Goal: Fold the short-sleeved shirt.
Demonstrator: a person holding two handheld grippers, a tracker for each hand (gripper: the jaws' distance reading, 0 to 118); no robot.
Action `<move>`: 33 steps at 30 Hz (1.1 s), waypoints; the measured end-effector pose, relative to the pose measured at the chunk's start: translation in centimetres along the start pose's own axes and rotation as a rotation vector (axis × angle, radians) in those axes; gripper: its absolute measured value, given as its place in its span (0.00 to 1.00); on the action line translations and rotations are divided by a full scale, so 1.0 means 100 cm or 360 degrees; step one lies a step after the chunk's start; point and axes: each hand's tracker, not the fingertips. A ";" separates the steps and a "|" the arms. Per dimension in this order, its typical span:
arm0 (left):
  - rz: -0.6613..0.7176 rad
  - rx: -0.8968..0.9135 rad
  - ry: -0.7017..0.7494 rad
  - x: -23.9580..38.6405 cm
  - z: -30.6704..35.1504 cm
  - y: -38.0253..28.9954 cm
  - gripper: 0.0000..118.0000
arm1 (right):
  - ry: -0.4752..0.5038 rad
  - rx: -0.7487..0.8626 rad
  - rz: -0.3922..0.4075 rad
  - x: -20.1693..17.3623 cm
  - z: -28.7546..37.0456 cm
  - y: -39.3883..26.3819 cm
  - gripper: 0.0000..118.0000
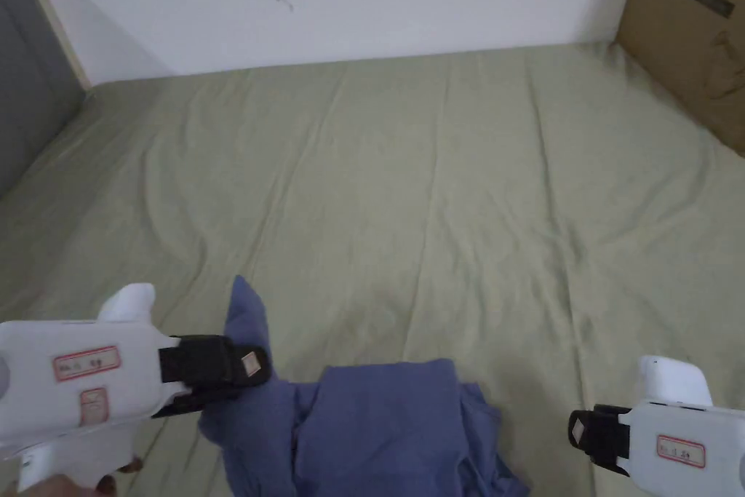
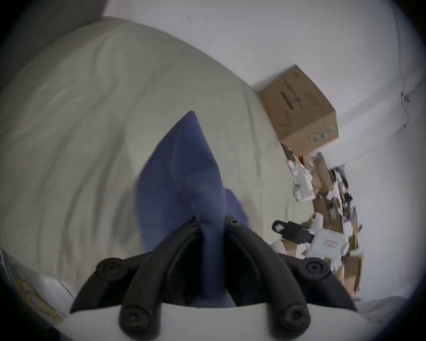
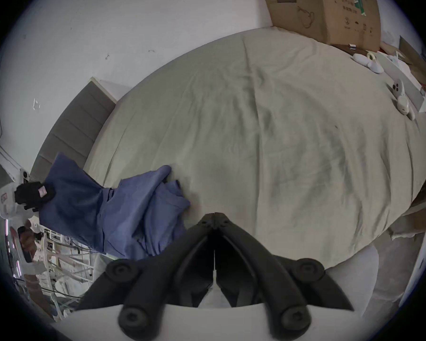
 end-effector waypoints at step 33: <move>-0.0061 -0.0394 0.0001 0.021 -0.129 -0.069 0.00 | -0.0026 -0.0002 -0.0129 0.031 0.004 -0.014 0.00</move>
